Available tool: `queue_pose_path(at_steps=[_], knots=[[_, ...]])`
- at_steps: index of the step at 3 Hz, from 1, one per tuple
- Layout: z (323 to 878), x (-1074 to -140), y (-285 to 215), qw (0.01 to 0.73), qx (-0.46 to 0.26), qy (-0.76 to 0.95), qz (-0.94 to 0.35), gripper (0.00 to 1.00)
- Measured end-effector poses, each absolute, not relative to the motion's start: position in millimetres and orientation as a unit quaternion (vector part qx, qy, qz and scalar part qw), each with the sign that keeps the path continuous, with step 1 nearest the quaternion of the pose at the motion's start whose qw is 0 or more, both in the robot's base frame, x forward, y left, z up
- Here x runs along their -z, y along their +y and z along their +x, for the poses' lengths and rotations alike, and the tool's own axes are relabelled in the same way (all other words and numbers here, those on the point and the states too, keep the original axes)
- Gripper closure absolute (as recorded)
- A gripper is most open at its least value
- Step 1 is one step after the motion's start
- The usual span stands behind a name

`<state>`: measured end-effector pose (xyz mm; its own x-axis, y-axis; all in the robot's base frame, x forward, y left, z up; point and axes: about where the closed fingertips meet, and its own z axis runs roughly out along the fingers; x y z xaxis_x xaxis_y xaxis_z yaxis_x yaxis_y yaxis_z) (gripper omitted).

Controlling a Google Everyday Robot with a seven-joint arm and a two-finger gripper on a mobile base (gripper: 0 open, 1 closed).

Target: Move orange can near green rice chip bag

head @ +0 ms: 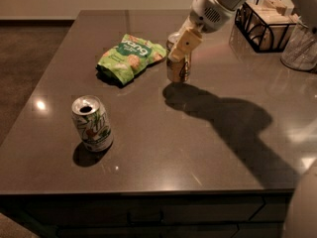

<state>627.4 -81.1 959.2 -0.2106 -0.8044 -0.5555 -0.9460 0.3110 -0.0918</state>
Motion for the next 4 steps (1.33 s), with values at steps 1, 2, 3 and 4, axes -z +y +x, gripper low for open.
queue_pose_path(at_steps=[1, 2, 3, 4], knots=[[650.6, -953.2, -70.5, 0.267, -0.146, 0.777, -0.551, 1.00], [662.4, -948.7, -54.3, 0.276, -0.161, 0.781, -0.537, 1.00], [670.3, -941.3, -39.5, 0.282, -0.166, 0.783, -0.529, 1.00], [673.4, -933.9, -27.3, 0.285, -0.171, 0.782, -0.528, 1.00]])
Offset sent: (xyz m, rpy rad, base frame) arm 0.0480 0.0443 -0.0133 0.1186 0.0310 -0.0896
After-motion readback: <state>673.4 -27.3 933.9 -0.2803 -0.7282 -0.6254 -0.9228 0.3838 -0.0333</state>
